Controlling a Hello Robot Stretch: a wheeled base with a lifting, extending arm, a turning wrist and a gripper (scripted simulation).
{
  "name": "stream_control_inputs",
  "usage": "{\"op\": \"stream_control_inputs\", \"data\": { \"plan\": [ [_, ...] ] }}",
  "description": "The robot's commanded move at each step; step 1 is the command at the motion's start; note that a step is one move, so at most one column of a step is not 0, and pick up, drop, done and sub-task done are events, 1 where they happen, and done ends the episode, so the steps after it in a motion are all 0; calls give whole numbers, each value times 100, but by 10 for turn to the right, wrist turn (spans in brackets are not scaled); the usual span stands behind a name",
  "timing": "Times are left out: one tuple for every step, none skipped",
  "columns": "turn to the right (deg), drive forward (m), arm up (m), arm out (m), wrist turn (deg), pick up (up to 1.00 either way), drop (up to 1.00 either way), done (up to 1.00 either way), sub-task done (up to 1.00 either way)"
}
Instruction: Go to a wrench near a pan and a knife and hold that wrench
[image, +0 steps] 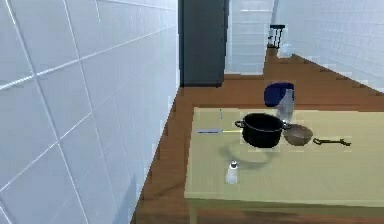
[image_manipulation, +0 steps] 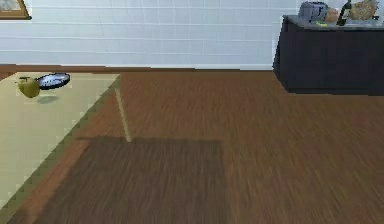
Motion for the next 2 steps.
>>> {"op": "stream_control_inputs", "data": {
  "plan": [
    [450,0,0,0,0,0,0,0,0],
    [450,0,0,0,0,0,0,0,0]
  ]
}}
